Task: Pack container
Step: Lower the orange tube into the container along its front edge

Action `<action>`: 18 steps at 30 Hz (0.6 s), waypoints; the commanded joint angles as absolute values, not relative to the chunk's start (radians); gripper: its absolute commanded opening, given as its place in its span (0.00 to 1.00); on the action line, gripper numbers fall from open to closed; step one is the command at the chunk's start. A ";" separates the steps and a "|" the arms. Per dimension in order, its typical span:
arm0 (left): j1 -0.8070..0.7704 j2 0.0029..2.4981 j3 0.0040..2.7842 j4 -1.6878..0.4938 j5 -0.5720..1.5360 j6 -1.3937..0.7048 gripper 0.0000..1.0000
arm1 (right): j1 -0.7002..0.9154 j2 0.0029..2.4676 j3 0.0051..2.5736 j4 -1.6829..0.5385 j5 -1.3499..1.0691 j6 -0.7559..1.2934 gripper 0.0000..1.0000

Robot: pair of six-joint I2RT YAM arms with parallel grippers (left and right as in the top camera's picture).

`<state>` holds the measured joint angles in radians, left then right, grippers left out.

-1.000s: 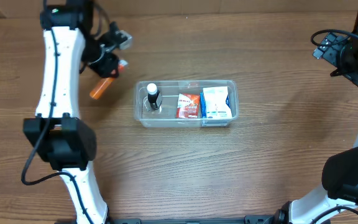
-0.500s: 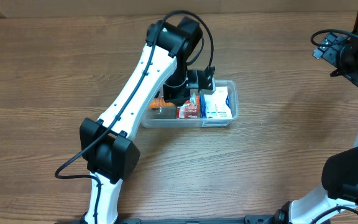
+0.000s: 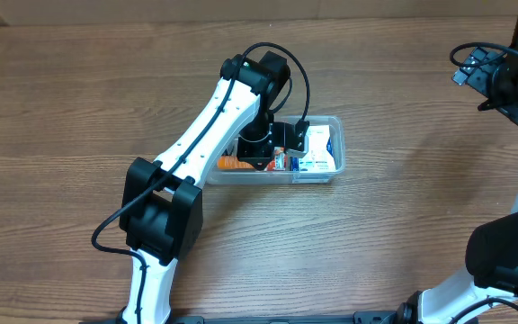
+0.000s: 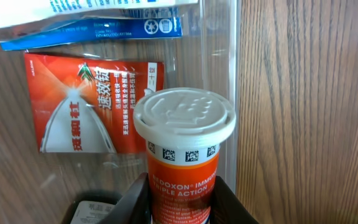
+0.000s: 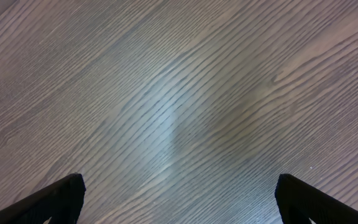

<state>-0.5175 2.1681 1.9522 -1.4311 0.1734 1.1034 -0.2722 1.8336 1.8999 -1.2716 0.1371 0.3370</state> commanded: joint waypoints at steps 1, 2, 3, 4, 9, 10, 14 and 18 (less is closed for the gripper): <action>-0.519 2.171 1.950 -1.429 0.205 1.122 0.04 | -0.269 1.816 1.917 -1.266 0.141 0.341 1.00; -0.519 2.171 1.949 -1.428 0.212 1.121 0.19 | -0.269 1.816 1.917 -1.266 0.141 0.341 1.00; -0.519 2.171 1.949 -1.428 0.215 1.118 0.32 | -0.269 1.816 1.917 -1.266 0.141 0.341 1.00; -0.519 2.171 1.950 -1.428 0.215 1.118 0.36 | -0.269 1.816 1.917 -1.266 0.141 0.341 1.00; -0.519 2.171 1.949 -1.428 0.223 1.114 0.48 | -0.269 1.816 1.917 -1.266 0.141 0.341 1.00; -0.519 2.171 1.950 -1.428 0.223 1.114 0.49 | -0.269 1.816 1.917 -1.266 0.141 0.341 1.00; -0.519 2.171 1.950 -1.427 0.227 1.114 0.50 | -0.269 1.816 1.917 -1.266 0.141 0.341 1.00; -0.519 2.171 1.950 -1.353 0.249 1.050 0.20 | -0.269 1.816 1.917 -1.266 0.141 0.341 1.00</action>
